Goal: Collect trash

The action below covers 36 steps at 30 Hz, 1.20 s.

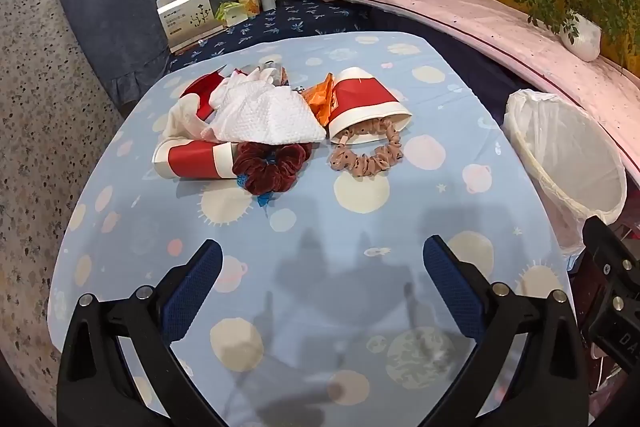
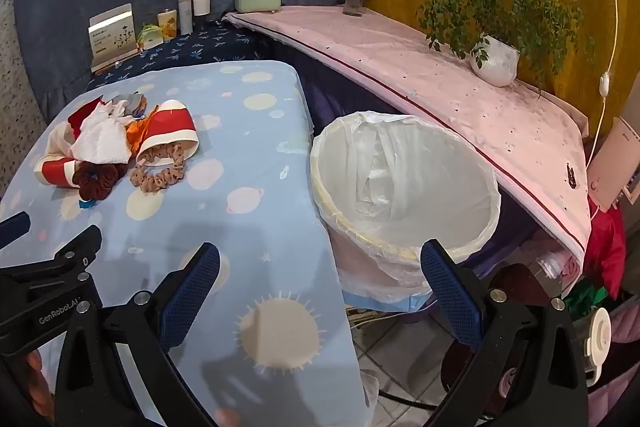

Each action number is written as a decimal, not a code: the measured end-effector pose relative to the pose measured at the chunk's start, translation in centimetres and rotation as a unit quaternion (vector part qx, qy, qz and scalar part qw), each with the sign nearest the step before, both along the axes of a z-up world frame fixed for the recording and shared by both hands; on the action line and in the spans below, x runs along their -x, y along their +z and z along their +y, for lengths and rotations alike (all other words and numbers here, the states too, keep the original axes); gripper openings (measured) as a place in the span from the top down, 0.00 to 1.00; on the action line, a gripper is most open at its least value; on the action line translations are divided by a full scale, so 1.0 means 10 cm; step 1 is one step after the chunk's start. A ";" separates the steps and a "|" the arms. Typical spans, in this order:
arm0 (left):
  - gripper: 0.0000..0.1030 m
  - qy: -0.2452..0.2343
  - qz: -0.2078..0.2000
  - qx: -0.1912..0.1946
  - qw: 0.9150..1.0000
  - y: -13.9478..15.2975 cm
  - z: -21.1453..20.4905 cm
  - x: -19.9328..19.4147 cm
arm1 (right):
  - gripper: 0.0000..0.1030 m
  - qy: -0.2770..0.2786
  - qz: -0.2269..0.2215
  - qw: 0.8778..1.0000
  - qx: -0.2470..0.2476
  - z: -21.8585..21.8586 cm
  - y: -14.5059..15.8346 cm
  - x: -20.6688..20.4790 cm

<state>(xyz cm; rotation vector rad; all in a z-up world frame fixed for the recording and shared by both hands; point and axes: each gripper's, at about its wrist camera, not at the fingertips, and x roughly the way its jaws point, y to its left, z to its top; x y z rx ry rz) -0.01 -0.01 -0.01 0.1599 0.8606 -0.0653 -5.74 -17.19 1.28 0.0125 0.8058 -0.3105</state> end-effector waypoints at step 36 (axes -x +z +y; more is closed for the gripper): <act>0.07 0.000 0.005 0.004 1.000 -0.05 0.06 0.07 | 0.07 -0.001 0.001 1.000 0.004 0.01 0.02 0.02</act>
